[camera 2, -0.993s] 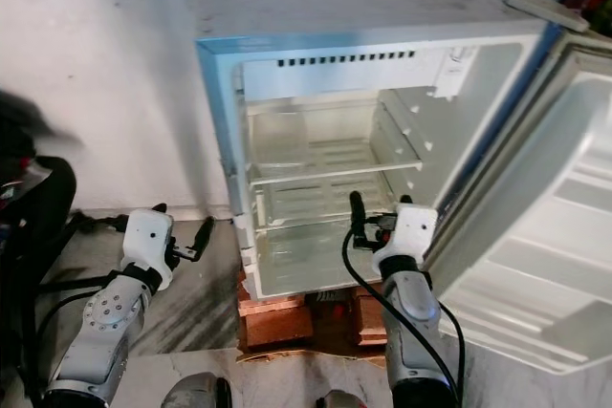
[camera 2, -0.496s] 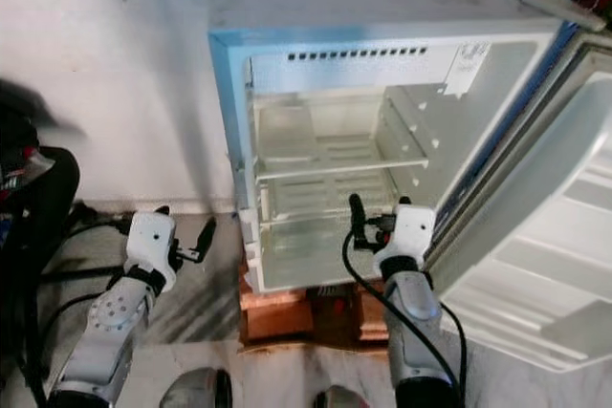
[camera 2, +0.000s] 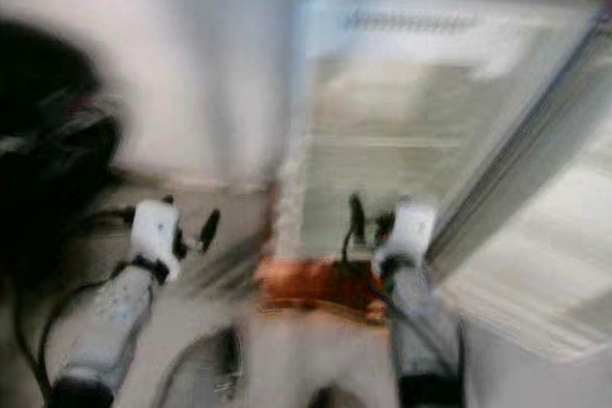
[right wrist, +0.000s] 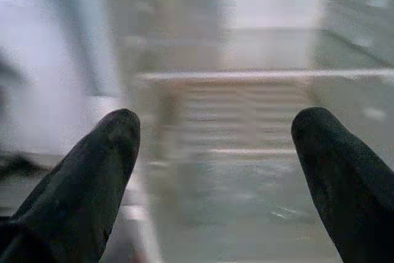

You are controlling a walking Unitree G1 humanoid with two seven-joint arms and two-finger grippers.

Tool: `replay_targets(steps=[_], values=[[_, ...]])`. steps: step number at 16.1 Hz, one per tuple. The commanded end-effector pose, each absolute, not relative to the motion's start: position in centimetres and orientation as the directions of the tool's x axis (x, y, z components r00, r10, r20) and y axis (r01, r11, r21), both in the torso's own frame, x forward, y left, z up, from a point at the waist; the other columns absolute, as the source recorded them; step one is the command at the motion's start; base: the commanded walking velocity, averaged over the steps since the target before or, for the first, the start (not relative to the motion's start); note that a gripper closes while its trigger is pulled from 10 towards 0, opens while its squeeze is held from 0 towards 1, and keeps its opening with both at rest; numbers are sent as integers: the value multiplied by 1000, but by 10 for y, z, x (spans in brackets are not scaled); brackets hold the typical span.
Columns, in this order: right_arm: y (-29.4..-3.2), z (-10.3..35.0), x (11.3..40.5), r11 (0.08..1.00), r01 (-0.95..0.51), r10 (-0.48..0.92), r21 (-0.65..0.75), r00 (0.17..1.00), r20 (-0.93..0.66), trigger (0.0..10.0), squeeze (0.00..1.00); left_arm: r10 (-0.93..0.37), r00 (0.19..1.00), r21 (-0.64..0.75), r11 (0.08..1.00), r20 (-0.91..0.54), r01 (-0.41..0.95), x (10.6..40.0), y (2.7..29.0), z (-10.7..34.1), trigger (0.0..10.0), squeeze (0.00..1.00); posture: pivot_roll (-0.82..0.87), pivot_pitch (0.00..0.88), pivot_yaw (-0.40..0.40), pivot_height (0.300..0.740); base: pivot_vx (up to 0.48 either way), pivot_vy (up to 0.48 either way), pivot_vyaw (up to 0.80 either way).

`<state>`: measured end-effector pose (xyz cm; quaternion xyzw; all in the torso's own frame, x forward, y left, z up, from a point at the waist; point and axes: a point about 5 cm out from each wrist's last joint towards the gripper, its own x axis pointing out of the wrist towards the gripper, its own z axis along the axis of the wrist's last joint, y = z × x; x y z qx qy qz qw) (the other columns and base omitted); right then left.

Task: Restocking fridge

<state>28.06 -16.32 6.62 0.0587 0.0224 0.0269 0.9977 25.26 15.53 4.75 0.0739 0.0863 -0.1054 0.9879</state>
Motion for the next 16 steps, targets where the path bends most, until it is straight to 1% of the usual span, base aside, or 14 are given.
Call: replay_targets(steps=[1, 4, 7, 10, 11, 13, 16], values=[[-164, 60, 276, 991, -45, 53, 125, 997, -61, 10000, 0, -218, 960, 143, 959, -174, 244, 257, 150, 52, 10000, 0, 106, 47, -42, 740, -390, 0, 0], [-163, 61, 277, 991, -45, 53, 127, 997, -58, 10000, 0, -215, 963, 142, 961, -164, 239, 259, 154, 53, 10000, 0, 107, 45, -40, 740, 0, 0, 0], [-162, 61, 279, 991, -47, 55, 127, 997, -57, 10000, 0, -253, 956, 146, 951, -145, 274, 260, 155, 57, 10000, 0, 114, 44, -38, 740, 0, 0, 0], [-164, 62, 281, 992, -35, 42, 123, 998, -56, 10000, 0, -255, 956, 160, 947, -142, 277, 259, 162, 59, 10000, 0, 123, 47, -34, 740, 0, 0, 0], [-166, 63, 281, 992, -36, 43, 120, 998, -55, 10000, 0, -258, 956, 160, 947, -140, 279, 258, 166, 61, 10000, 0, 126, 51, -33, 740, 266, 0, 0], [-169, 64, 281, 993, -36, 42, 116, 998, -49, 10000, 0, -248, 959, 165, 949, -139, 270, 255, 175, 62, 10000, 0, 128, 55, -26, 740, 315, 0, -453], [-166, 66, 282, 992, -42, 46, 116, 998, -40, 10000, 0, -261, 955, 160, 946, -139, 282, 257, 172, 60, 10000, 0, 117, 50, -23, 740, 340, 0, -531]])
